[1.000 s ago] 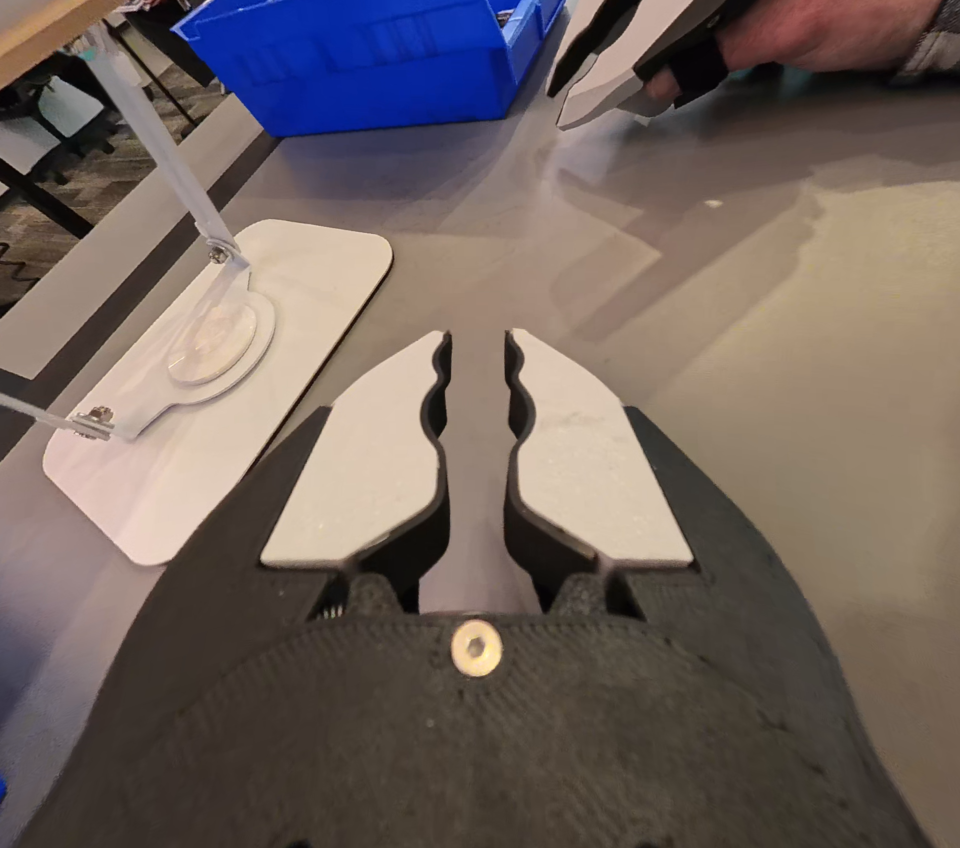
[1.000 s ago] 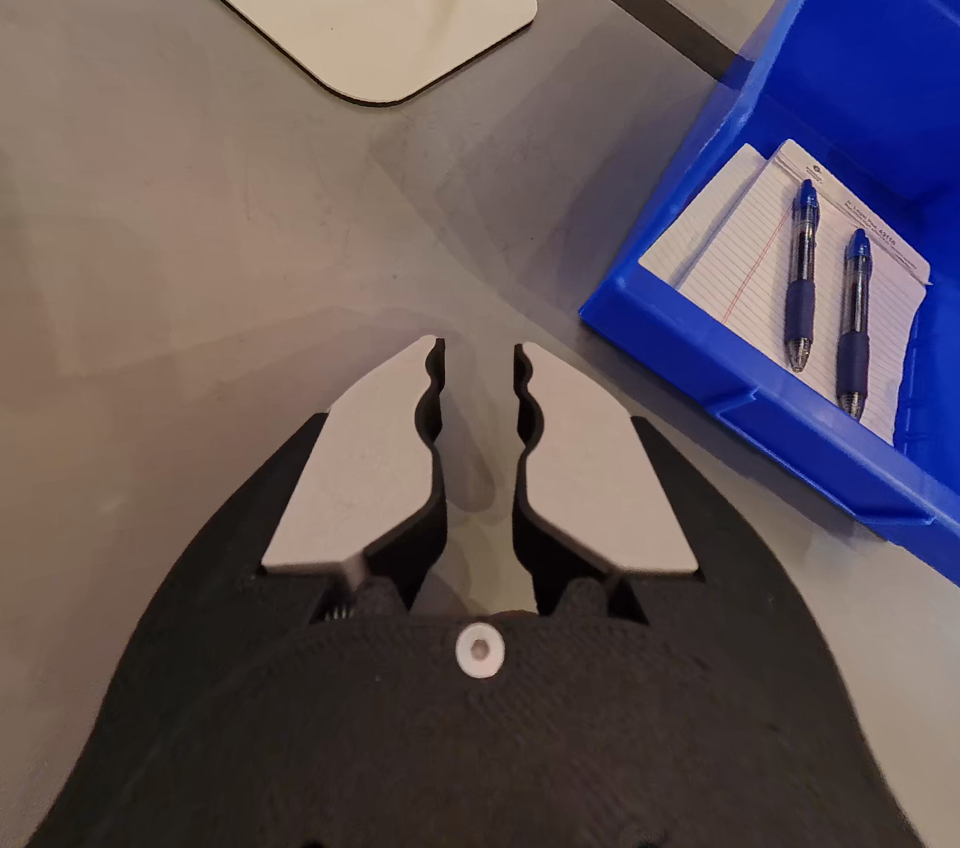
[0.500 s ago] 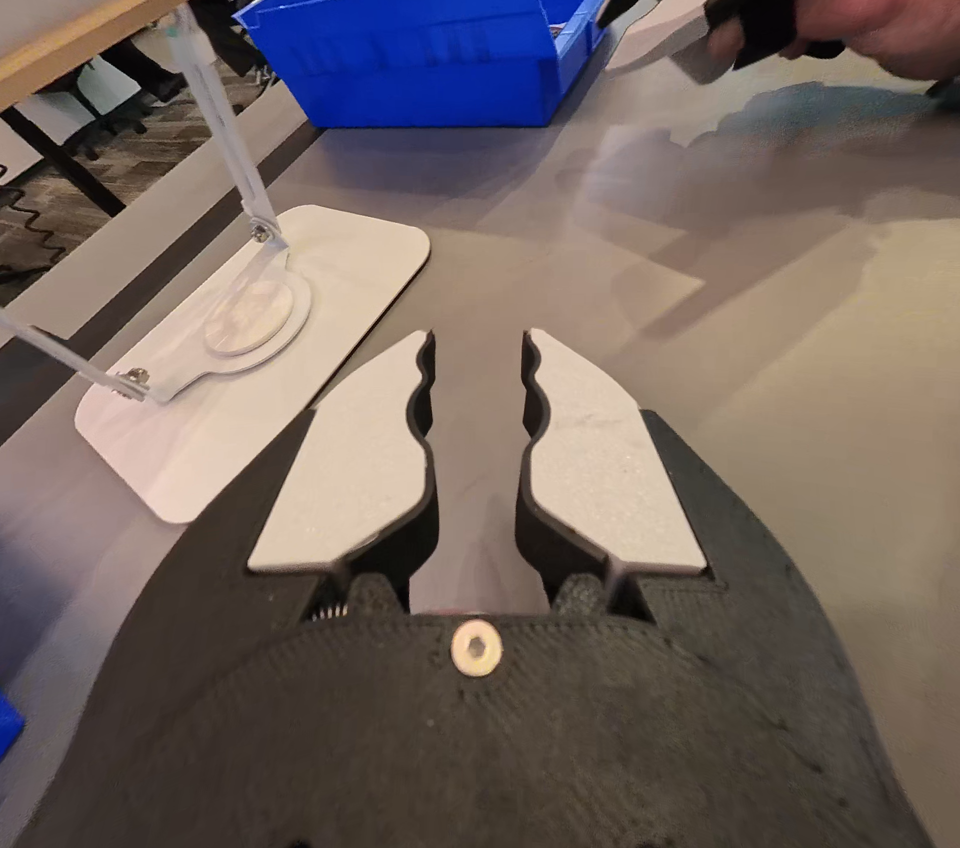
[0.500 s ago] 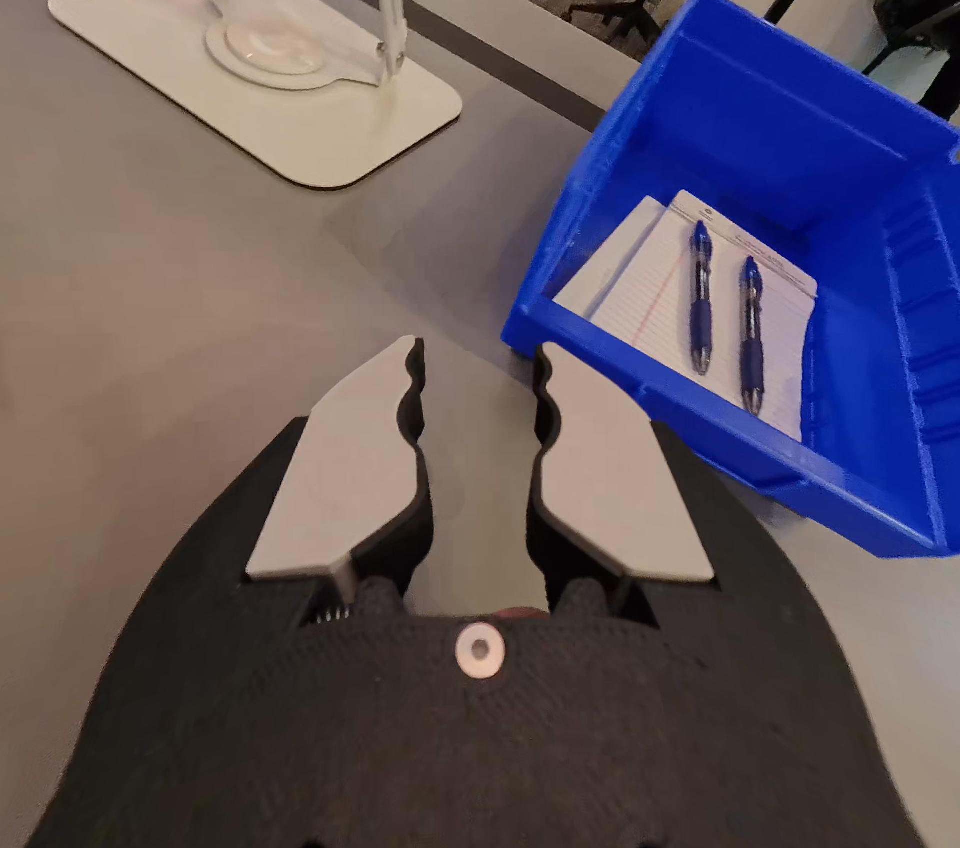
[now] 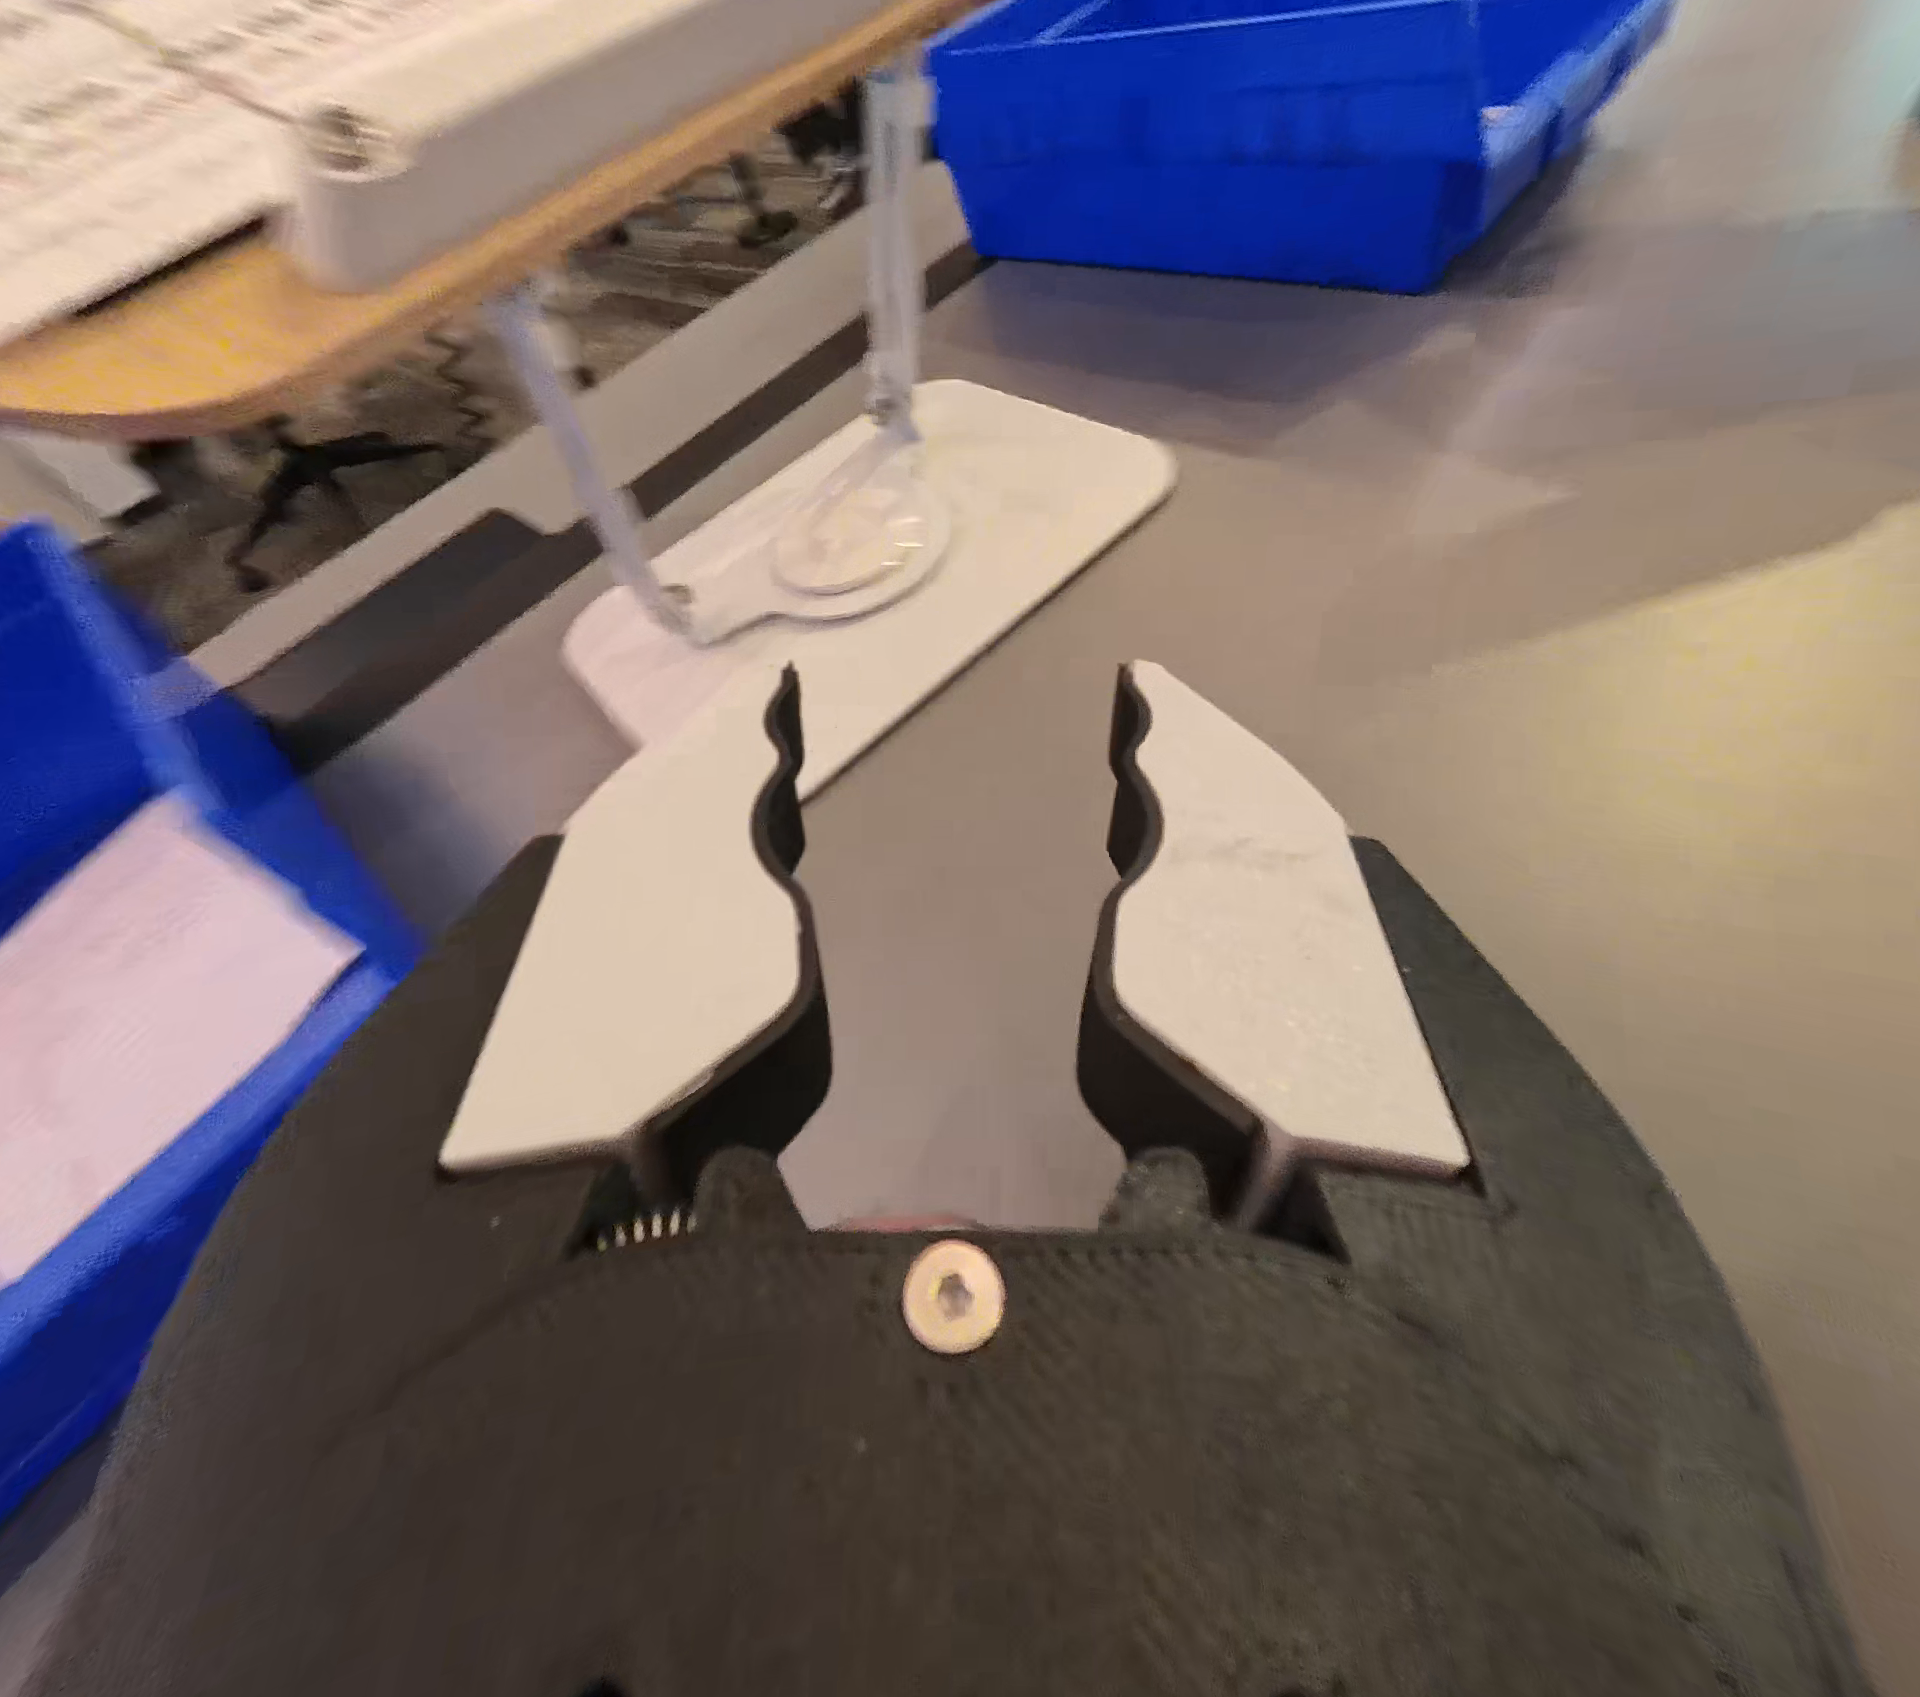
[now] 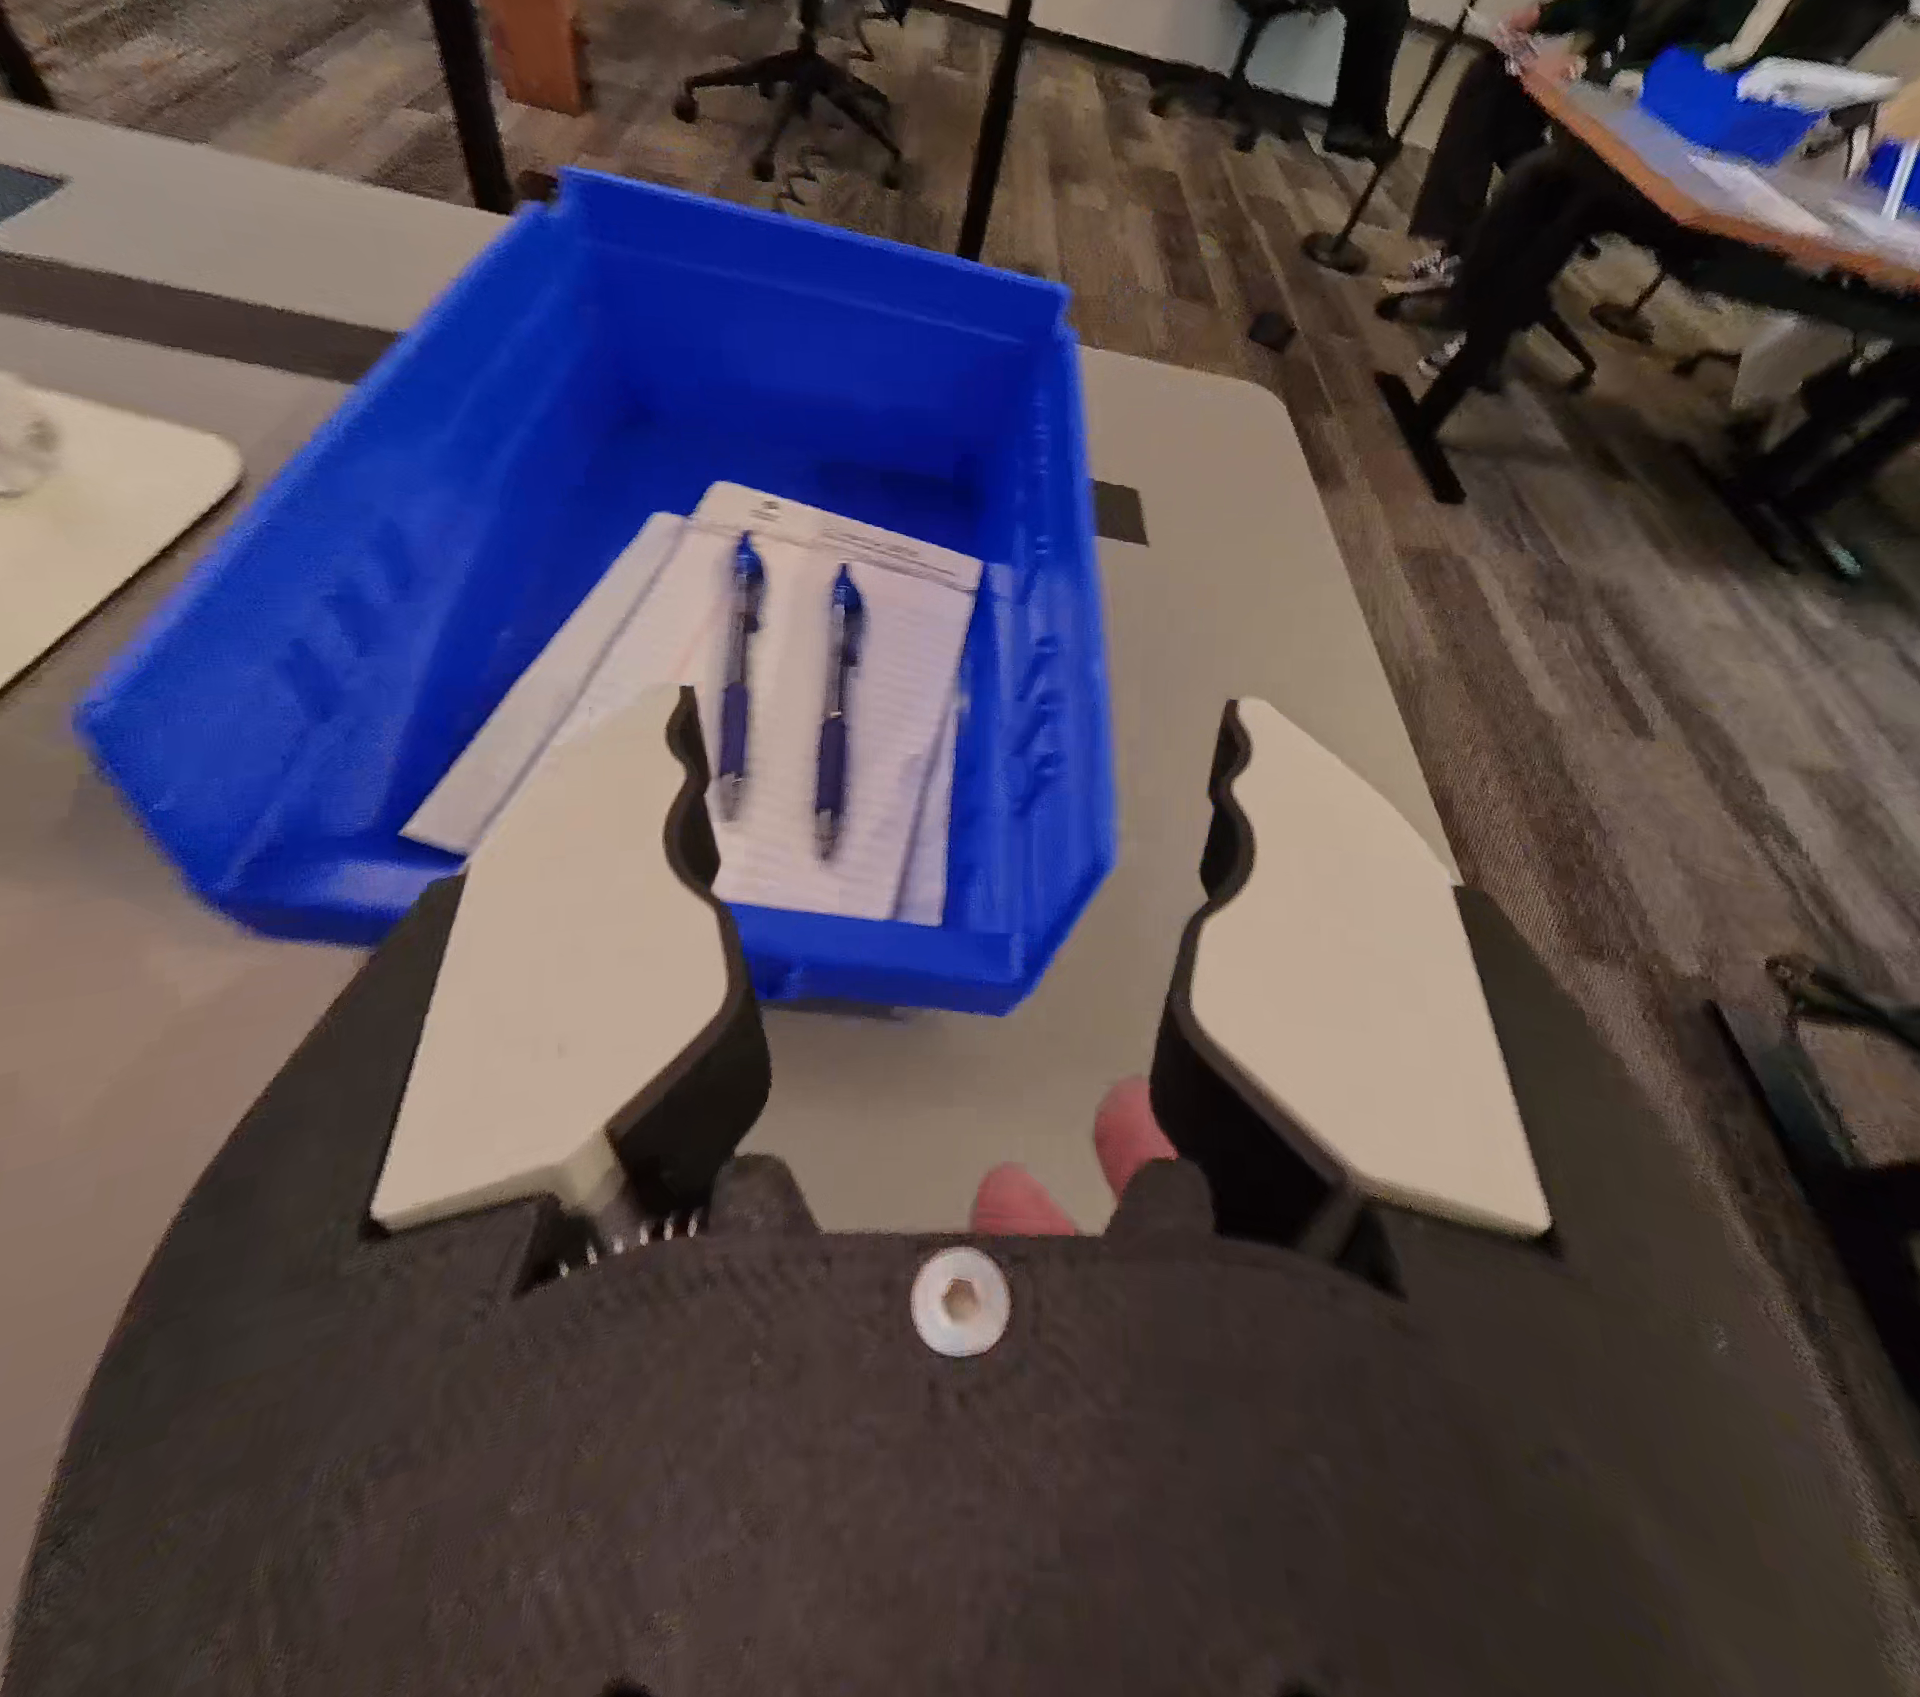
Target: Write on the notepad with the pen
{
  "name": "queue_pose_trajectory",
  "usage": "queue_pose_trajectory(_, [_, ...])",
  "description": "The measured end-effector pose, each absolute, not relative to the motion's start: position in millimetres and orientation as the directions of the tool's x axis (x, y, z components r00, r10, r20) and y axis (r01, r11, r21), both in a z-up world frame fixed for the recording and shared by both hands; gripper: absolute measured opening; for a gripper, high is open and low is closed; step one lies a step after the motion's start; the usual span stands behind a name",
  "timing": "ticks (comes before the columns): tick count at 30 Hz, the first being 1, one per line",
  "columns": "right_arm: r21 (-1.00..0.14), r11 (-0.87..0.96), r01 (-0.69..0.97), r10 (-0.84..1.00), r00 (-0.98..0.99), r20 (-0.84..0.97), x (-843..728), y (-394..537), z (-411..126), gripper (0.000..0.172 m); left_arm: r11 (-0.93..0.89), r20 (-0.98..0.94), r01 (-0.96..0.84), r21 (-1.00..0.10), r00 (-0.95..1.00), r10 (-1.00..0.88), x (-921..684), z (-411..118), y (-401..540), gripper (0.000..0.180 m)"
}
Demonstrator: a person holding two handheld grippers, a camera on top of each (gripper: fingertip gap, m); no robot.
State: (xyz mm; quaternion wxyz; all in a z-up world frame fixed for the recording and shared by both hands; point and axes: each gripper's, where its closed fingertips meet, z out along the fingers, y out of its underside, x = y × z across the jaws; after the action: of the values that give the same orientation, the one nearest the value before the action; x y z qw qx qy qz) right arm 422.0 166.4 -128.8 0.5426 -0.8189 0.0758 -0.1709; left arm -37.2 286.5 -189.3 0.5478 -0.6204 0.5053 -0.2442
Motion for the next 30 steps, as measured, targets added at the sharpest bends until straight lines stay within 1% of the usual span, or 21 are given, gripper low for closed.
queue_pose_trajectory(2, [-0.903,-0.429,0.013,-0.344,0.922,0.177,451,169,-134,0.101,0.112,-0.287,-0.365,-0.924,0.469,-0.835,-64,-172,310,0.060])
queue_pose_trajectory(5, [-0.863,-0.505,-0.030,-0.334,0.928,0.163,474,175,-148,0.098,0.074,-0.308,-0.378,-0.923,0.609,-0.731,-117,-146,350,0.069])
queue_pose_trajectory(7, [-0.817,-0.575,-0.054,-0.333,0.927,0.173,488,178,-163,0.099,0.031,-0.291,-0.360,-0.932,0.696,-0.656,-158,-130,377,0.073])
queue_pose_trajectory(9, [-0.785,-0.606,-0.127,-0.289,0.955,0.069,485,187,-180,0.097,-0.018,-0.272,-0.348,-0.937,0.763,-0.586,-199,-122,406,0.076])
queue_pose_trajectory(10, [-0.754,-0.637,-0.160,-0.267,0.964,0.020,481,189,-190,0.094,-0.060,-0.270,-0.359,-0.932,0.792,-0.548,-219,-123,422,0.081])
queue_pose_trajectory(12, [-0.714,-0.679,-0.168,-0.236,0.972,-0.004,476,193,-201,0.078,-0.163,-0.243,-0.368,-0.915,0.828,-0.506,-252,-136,451,0.088])
queue_pose_trajectory(13, [-0.702,-0.694,-0.159,-0.226,0.974,0.002,474,194,-206,0.069,-0.228,-0.195,-0.347,-0.910,0.842,-0.504,-263,-146,462,0.090])
queue_pose_trajectory(14, [-0.691,-0.707,-0.153,-0.220,0.975,0.009,474,196,-210,0.063,-0.278,-0.132,-0.307,-0.910,0.851,-0.509,-271,-156,472,0.090])
queue_pose_trajectory(15, [-0.688,-0.712,-0.145,-0.209,0.978,0.011,473,198,-213,0.052,-0.336,-0.067,-0.277,-0.900,0.850,-0.522,-275,-168,480,0.091])
queue_pose_trajectory(16, [-0.678,-0.721,-0.140,-0.197,0.980,0.007,471,200,-217,0.038,-0.400,-0.006,-0.253,-0.881,0.851,-0.525,-278,-181,487,0.094])
queue_pose_trajectory(17, [-0.661,-0.738,-0.133,-0.184,0.983,0.009,469,200,-222,0.030,-0.444,0.042,-0.231,-0.866,0.850,-0.525,-280,-191,493,0.094])
queue_pose_trajectory(19, [-0.647,-0.755,-0.107,-0.158,0.987,0.021,466,202,-228,0.013,-0.503,0.099,-0.241,-0.830,0.824,-0.558,-274,-209,496,0.085])
queue_pose_trajectory(21, [-0.648,-0.757,-0.082,-0.155,0.986,0.056,467,202,-228,0.006,-0.535,0.107,-0.263,-0.803,0.819,-0.563,-271,-222,500,0.077])
queue_pose_trajectory(22, [-0.646,-0.759,-0.082,-0.153,0.987,0.054,467,202,-228,0.006,-0.542,0.095,-0.273,-0.795,0.826,-0.556,-272,-227,503,0.071])
queue_pose_trajectory(23, [-0.646,-0.759,-0.079,-0.149,0.987,0.053,467,202,-228,0.006,-0.554,0.086,-0.291,-0.780,0.827,-0.555,-273,-233,505,0.057])
queue_pose_trajectory(27, [-0.645,-0.760,-0.078,-0.138,0.989,0.043,467,202,-228,0.006,-0.571,0.083,-0.294,-0.767,0.837,-0.541,-276,-240,512,0.030])
queue_pose_trajectory(29, [-0.643,-0.762,-0.073,-0.133,0.990,0.046,467,202,-228,0.006,-0.582,0.083,-0.292,-0.759,0.843,-0.531,-280,-239,515,0.021])
queue_pose_trajectory(30, [-0.641,-0.764,-0.068,-0.131,0.990,0.052,467,202,-228,0.006,-0.581,0.069,-0.294,-0.759,0.851,-0.521,-284,-238,518,0.010])
